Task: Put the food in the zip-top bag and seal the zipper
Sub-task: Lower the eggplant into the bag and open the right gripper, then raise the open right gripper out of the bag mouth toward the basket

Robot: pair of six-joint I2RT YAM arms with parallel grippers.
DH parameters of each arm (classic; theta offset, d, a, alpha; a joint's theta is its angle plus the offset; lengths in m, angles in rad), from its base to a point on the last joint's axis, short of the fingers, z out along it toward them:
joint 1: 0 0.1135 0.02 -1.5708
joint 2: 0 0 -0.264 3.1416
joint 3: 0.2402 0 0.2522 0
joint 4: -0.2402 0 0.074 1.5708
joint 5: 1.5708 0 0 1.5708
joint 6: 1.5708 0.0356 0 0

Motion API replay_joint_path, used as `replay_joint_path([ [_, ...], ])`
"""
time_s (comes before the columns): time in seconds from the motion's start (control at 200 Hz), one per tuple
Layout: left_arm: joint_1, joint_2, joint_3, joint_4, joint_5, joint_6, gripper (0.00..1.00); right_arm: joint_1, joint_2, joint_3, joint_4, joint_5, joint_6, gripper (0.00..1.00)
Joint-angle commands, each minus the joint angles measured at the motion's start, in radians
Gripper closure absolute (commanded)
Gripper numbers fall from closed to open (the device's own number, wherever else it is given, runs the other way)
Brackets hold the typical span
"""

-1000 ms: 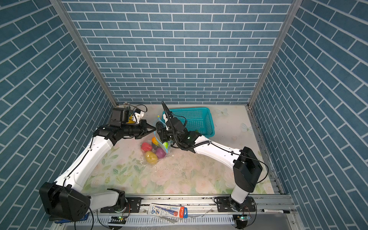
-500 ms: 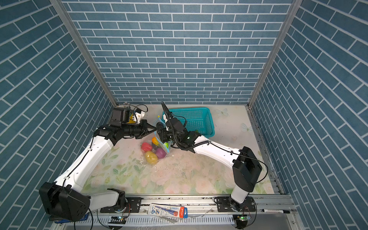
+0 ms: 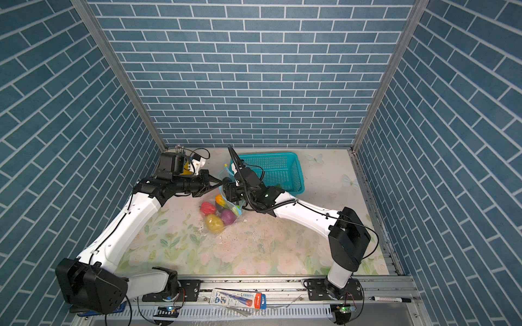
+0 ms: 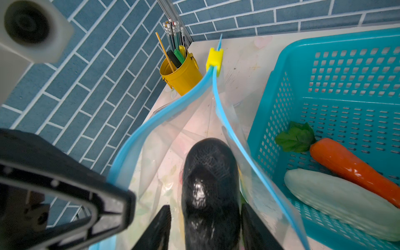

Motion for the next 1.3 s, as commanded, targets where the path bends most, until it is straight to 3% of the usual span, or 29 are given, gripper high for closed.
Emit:
replay_joint_path([
  [0.0, -0.006, -0.014, 0.027, -0.006, -0.003, 0.005, 1.0, 0.005, 0.011, 0.017, -0.003, 0.002, 0.005, 0.46],
  [0.81, -0.006, -0.034, 0.049, -0.026, -0.008, 0.004, 1.0, 0.006, -0.005, 0.034, -0.025, 0.046, -0.037, 0.29],
  [1.035, -0.006, -0.036, 0.061, -0.04, -0.013, 0.011, 1.0, 0.005, -0.018, 0.051, -0.035, 0.059, -0.065, 0.34],
  [1.13, -0.006, -0.036, 0.063, -0.043, -0.013, 0.013, 1.0, 0.004, -0.022, 0.054, -0.037, 0.068, -0.08, 0.43],
  [1.295, -0.005, -0.038, 0.072, -0.05, -0.015, 0.016, 1.0, 0.006, -0.017, 0.058, -0.04, 0.065, -0.086, 0.51],
])
